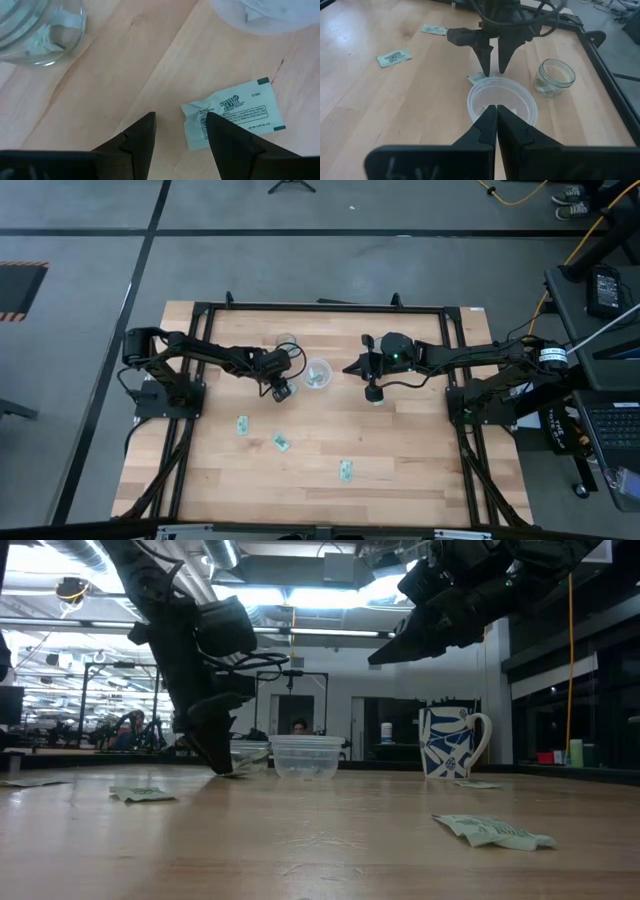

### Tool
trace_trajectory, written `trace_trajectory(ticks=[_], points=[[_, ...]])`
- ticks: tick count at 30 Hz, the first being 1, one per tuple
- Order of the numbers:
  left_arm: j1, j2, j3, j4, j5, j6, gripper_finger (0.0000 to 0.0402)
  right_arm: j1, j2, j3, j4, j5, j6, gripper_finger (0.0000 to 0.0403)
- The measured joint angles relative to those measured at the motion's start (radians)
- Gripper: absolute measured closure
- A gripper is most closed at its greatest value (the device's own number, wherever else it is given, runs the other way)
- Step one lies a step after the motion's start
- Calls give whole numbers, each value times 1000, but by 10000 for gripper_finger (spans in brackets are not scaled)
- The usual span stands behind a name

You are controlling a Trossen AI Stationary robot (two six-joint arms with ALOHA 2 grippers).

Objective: Pick and place Stevia / Truvia into bins
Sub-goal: Put the stevia packet into the glass container

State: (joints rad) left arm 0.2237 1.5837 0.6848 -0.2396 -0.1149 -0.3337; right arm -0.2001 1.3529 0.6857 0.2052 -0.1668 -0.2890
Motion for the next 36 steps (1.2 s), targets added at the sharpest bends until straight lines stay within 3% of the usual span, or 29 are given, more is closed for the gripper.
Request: trace_trajectory(ticks=[11,22,36], points=[[-1,-97,-4,1,12,23,231,0,0,0,-14,0,23,386],[-13,-96,-4,4,27,6,231,0,0,0,-16,0,26,386],[-32,-3,0,27,29,6,231,0,0,0,-16,0,26,386]])
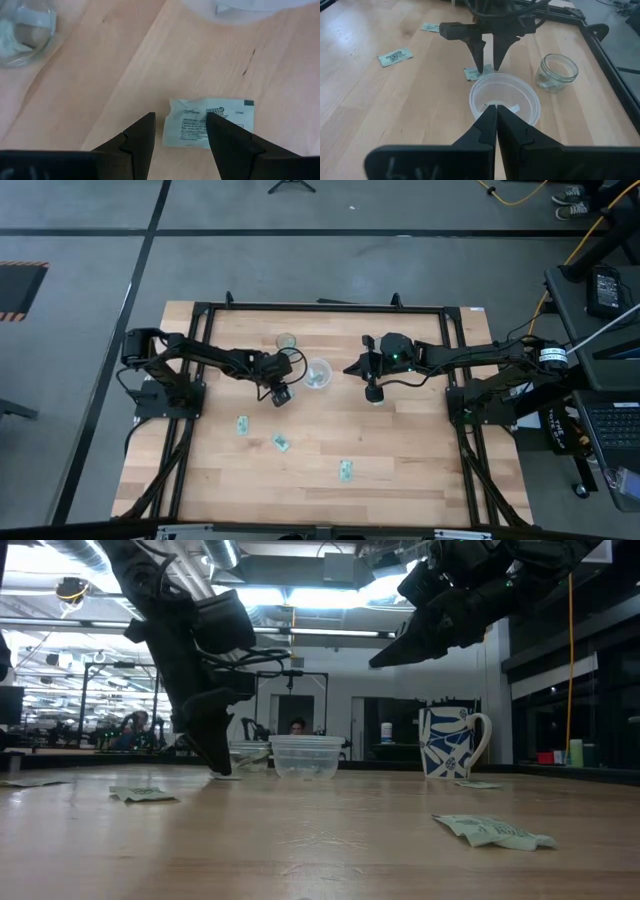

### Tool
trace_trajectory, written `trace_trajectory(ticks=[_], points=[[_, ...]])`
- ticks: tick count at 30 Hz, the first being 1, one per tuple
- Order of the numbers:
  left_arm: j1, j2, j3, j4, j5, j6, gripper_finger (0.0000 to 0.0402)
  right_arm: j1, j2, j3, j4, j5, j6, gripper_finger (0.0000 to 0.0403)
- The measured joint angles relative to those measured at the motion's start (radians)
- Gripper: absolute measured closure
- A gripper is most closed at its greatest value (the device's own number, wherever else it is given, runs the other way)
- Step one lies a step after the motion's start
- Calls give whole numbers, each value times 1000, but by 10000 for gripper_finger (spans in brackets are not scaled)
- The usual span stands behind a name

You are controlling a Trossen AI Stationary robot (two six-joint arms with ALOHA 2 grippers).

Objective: Pick and place Stevia / Truvia into bins
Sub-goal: Put the stevia packet into the glass container

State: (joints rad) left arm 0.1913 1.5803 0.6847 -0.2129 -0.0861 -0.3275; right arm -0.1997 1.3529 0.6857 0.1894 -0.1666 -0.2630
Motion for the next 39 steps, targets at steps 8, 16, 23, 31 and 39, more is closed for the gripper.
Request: trace_trajectory(ticks=[8,16,23,31,39], points=[[0,36,4,5,5,12,238,0,0,0,0,0,0,386],[1,39,3,4,12,26,326,0,0,0,0,0,0,386],[0,40,2,4,41,56,395,0,0,0,0,0,0,386],[0,-13,-4,-39,70,134,397,0,0,0,0,0,0,386],[0,-135,-7,-160,60,190,398,0,0,0,-8,0,0,386]])
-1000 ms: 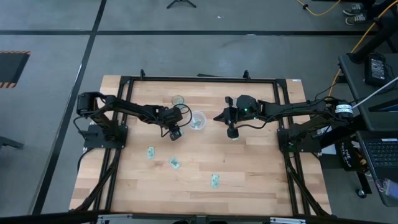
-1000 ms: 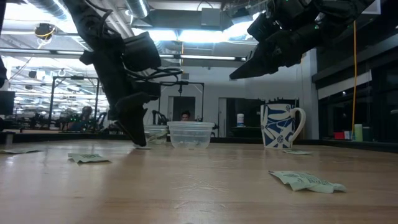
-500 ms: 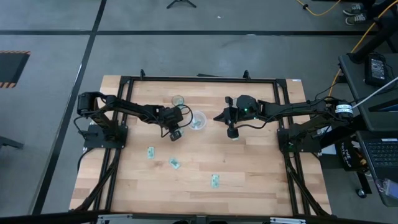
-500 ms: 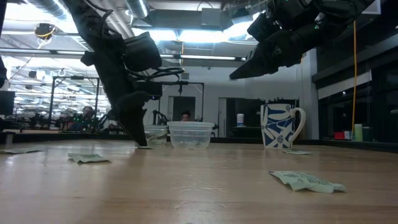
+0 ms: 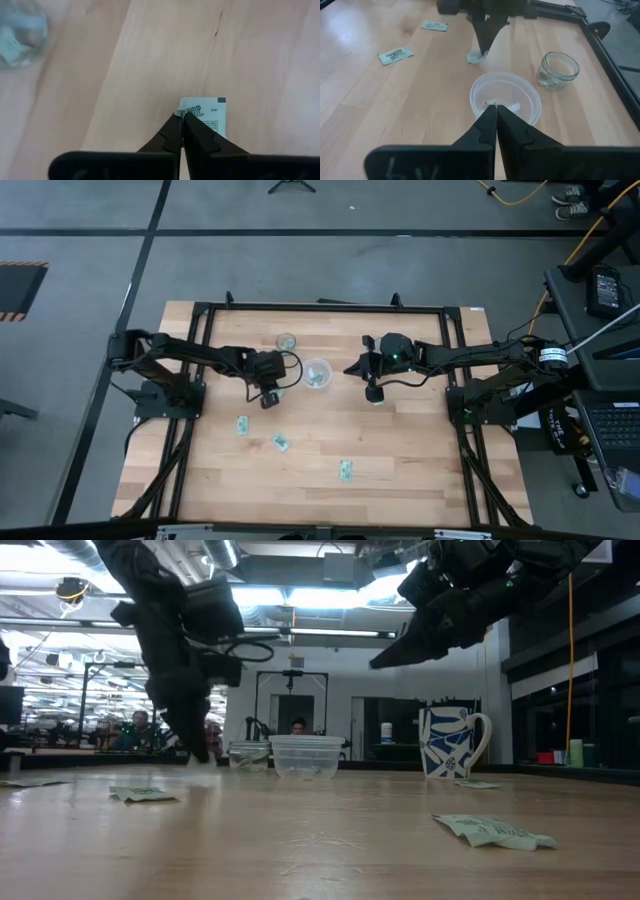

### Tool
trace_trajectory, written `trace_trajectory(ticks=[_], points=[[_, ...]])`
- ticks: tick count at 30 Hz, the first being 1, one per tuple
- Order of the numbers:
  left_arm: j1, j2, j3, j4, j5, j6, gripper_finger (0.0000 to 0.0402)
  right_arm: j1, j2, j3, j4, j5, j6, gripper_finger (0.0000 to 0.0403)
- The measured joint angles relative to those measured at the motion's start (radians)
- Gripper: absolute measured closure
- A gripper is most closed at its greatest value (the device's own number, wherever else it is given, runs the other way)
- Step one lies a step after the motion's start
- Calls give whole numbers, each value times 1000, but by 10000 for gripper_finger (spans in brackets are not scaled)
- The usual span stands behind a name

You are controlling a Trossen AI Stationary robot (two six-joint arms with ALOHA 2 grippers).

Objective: Pick and place Stevia / Truvia into bins
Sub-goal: Put the stevia packet into the glass container

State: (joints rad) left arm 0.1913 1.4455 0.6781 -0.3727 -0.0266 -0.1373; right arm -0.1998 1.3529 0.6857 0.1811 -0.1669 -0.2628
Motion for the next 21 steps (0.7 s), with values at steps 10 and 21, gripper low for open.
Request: trace_trajectory(ticks=[10,21], points=[[27,-131,2,7,-6,119,398,0,0,0,-19,0,0,386],[110,-166,-106,349,-1,235,398,0,0,0,-28,0,-1,386]])
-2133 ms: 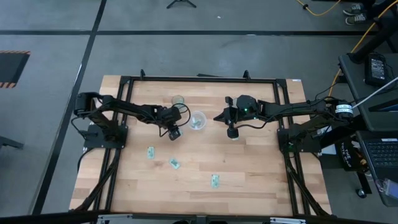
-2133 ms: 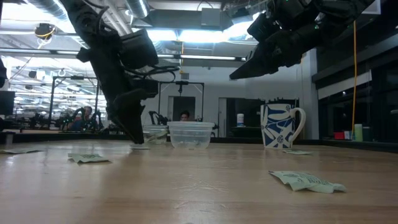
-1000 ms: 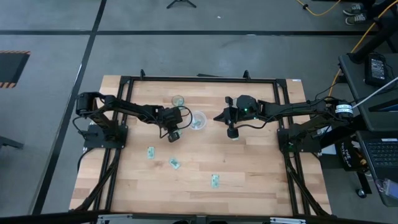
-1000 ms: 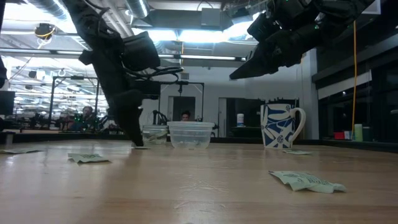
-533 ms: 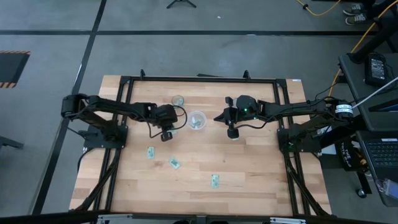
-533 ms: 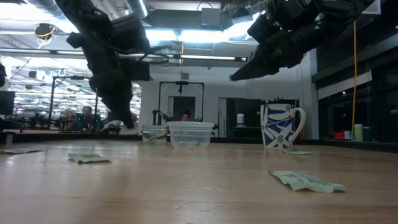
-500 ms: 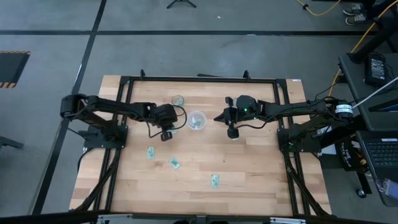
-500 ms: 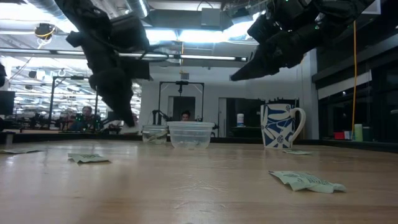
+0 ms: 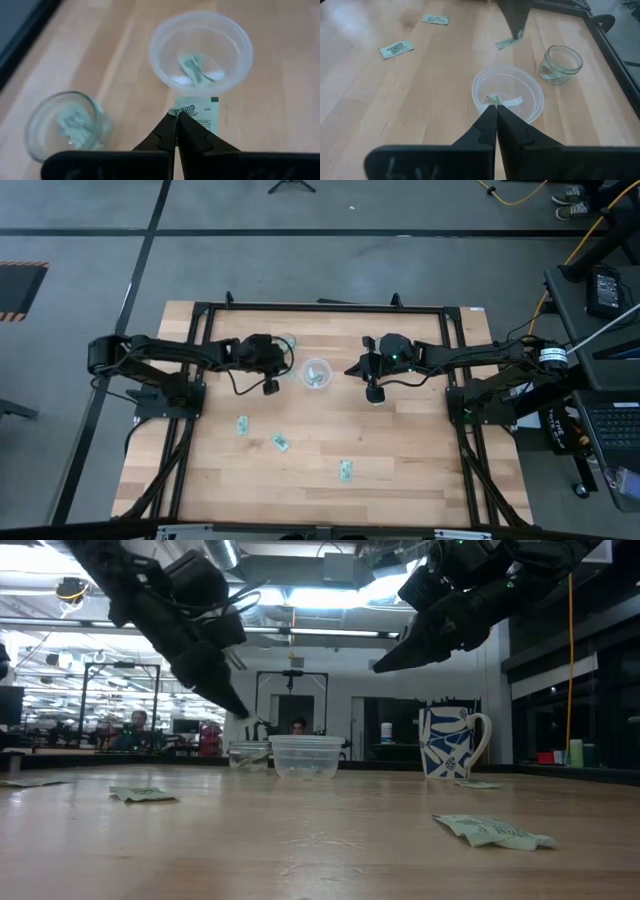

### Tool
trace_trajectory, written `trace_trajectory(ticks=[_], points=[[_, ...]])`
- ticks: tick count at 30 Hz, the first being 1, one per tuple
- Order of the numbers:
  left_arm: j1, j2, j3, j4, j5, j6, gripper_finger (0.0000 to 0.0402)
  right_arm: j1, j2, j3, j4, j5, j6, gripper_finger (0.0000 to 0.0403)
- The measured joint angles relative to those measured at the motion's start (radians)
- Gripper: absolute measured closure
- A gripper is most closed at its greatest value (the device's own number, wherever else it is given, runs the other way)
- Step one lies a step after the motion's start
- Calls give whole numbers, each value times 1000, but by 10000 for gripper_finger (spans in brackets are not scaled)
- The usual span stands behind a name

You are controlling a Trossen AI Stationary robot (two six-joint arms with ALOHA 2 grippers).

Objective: Pick and place Stevia / Truvia into bins
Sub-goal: Put the stevia packet into the glass container

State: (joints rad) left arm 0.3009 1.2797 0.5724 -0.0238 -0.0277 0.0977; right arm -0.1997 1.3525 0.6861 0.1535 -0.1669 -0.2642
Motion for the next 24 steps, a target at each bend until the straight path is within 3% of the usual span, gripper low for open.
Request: trace_trajectory(ticks=[15,24], points=[[154,-1,5,32,-14,-87,398,0,0,0,1,0,-2,386],[176,76,153,-94,-62,-122,398,0,0,0,8,0,-6,386]])
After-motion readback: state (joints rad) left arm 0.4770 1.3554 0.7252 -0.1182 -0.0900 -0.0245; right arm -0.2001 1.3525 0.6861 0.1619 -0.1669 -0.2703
